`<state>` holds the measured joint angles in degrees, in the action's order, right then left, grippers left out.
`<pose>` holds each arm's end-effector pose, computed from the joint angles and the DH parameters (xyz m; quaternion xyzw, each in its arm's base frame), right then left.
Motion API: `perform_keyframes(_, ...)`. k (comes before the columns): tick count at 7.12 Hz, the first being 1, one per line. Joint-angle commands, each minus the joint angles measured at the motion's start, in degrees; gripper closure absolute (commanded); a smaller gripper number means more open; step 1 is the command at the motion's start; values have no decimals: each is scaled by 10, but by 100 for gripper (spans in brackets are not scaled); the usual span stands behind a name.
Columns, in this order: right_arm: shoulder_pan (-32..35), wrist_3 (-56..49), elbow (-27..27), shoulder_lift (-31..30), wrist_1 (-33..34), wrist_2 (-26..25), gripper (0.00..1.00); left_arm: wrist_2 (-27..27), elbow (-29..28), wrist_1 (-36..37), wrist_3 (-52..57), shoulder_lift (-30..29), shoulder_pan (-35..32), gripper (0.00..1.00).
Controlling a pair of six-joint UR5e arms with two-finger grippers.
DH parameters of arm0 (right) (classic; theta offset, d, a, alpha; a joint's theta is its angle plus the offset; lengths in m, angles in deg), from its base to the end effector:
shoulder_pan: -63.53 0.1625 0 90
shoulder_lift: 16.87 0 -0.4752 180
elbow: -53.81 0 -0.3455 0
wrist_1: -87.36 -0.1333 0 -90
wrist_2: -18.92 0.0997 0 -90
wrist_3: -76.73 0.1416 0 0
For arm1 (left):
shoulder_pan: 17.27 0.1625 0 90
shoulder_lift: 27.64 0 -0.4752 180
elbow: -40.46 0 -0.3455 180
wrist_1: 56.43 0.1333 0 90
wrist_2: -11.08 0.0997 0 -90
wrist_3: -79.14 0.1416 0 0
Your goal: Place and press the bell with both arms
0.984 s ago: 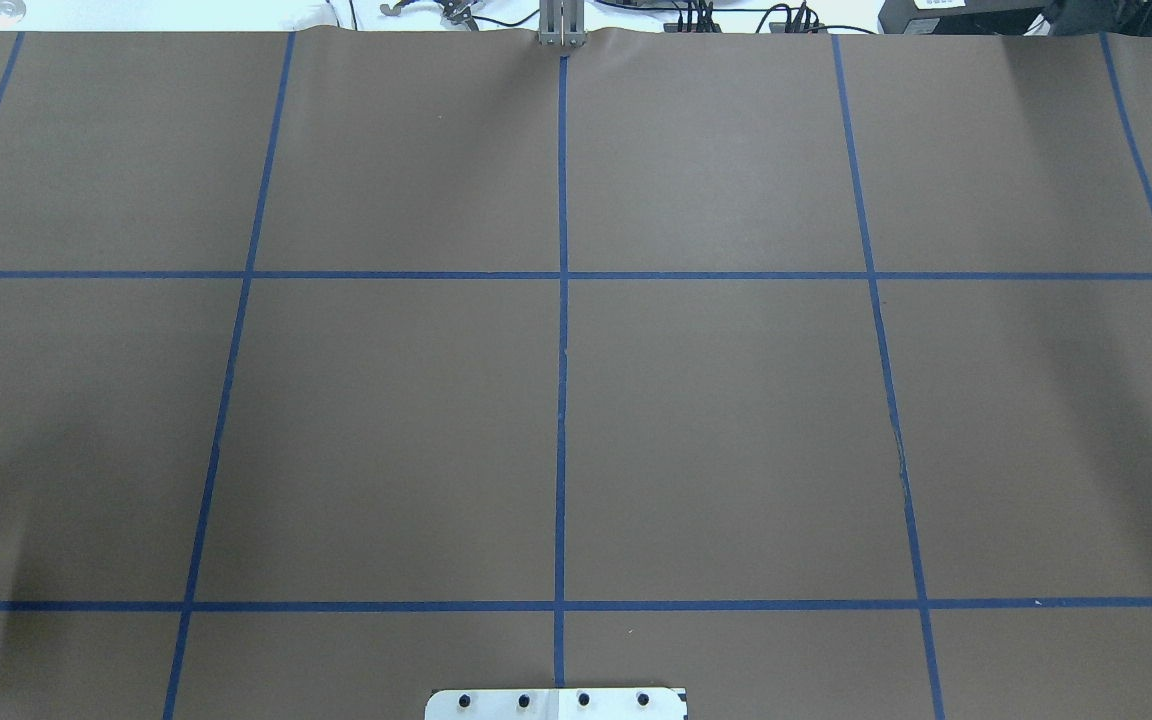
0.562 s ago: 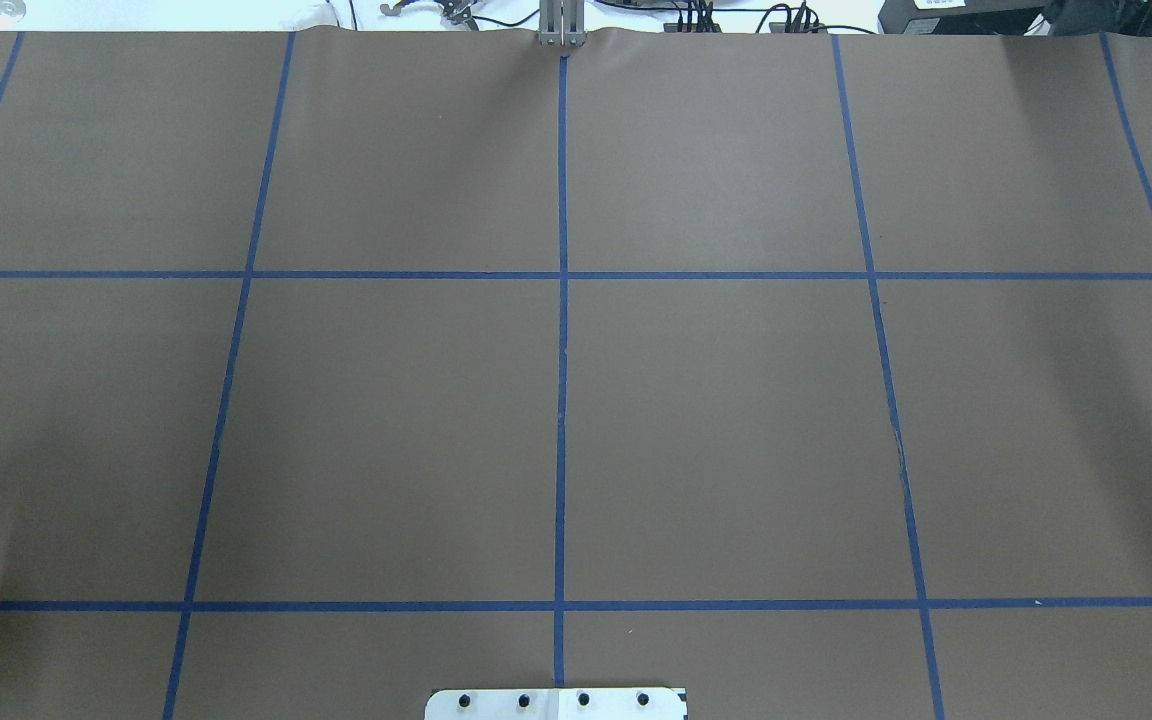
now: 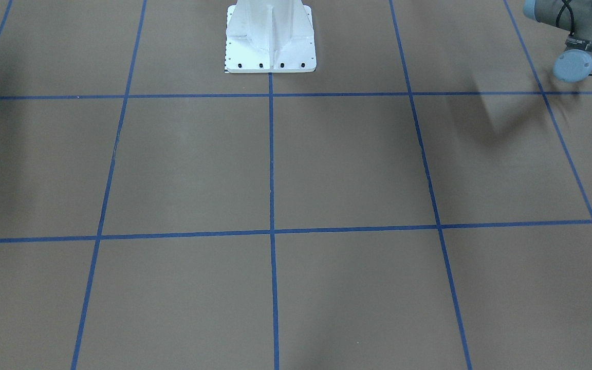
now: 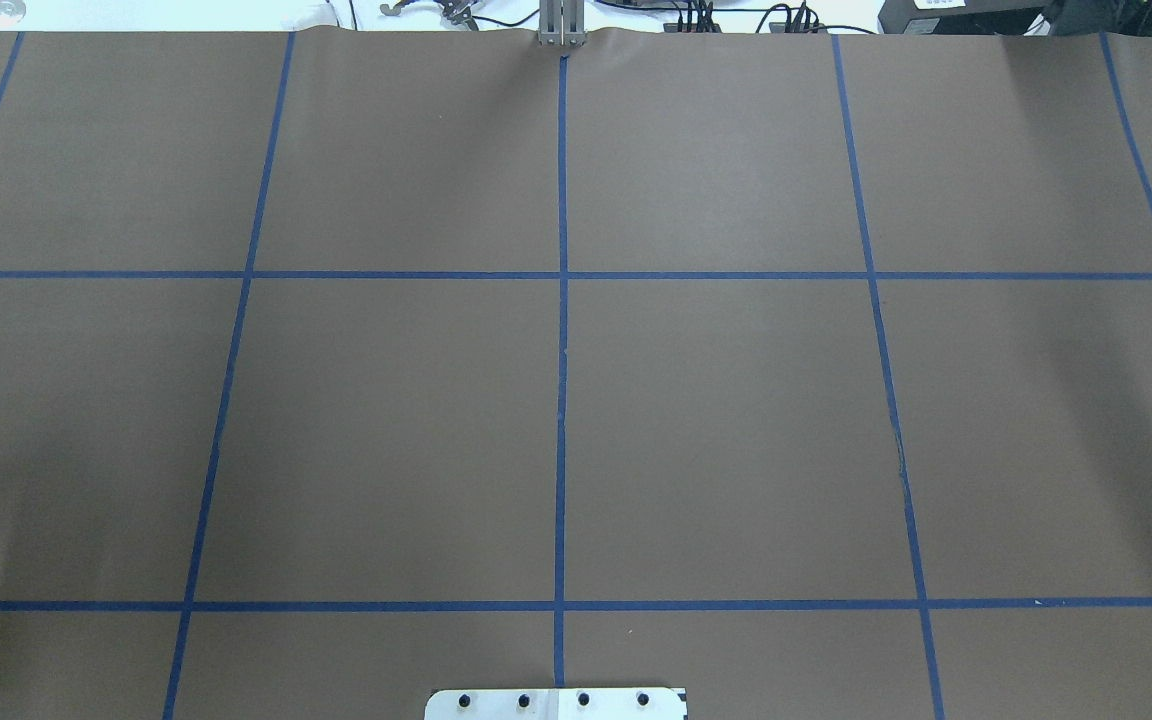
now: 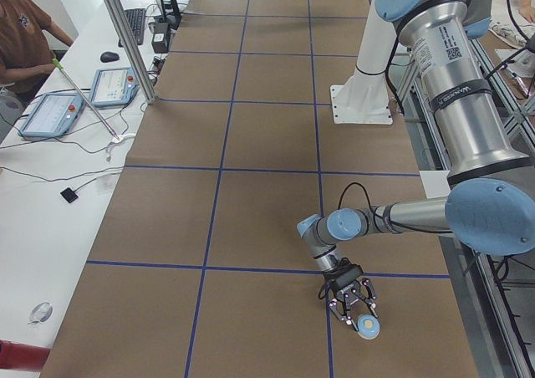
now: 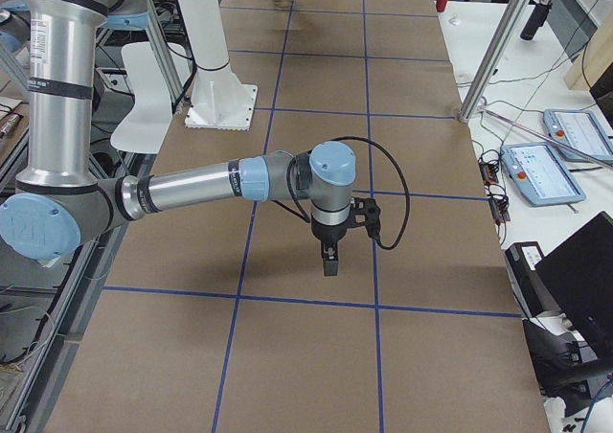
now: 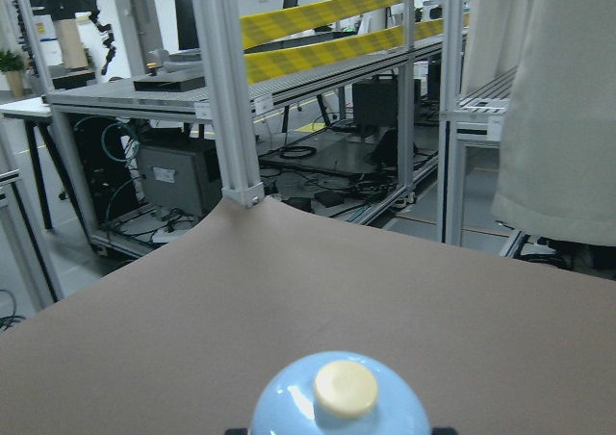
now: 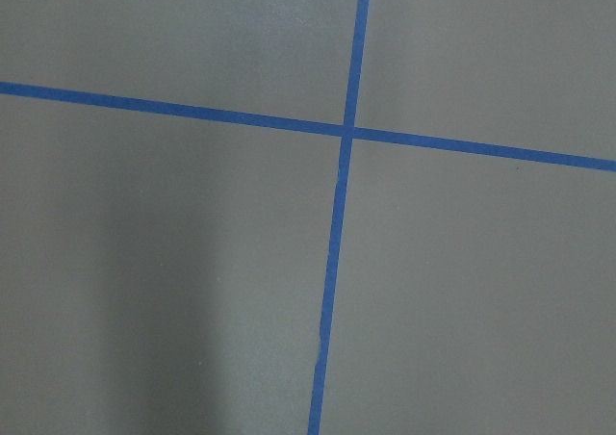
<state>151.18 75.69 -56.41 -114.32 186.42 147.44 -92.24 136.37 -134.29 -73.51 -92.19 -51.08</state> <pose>0.0294 -0.3835 0.6614 0.0268 -0.3300 -0.0386 0.9428 0.0552 -0.1581 0.8768 -0.0405 -0.2904 -0.7337 0.6129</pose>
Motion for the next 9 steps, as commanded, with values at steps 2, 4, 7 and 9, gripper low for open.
perform_keyframes(2, 1, 4, -2, -4, 0, -2, 0, 176, -6, -94, 114, -5, -51, 100)
perform_keyframes(4, 0, 44, 5, 2, 0, -3, 0, 229, -14, -141, 242, -50, -101, 100)
perform_keyframes(7, 0, 70, 4, 6, -1, 3, 0, 259, -55, -280, 451, -136, -174, 100)
perform_keyframes(9, 0, 90, 4, 7, -1, 9, 0, 301, -86, -368, 510, -190, -174, 100)
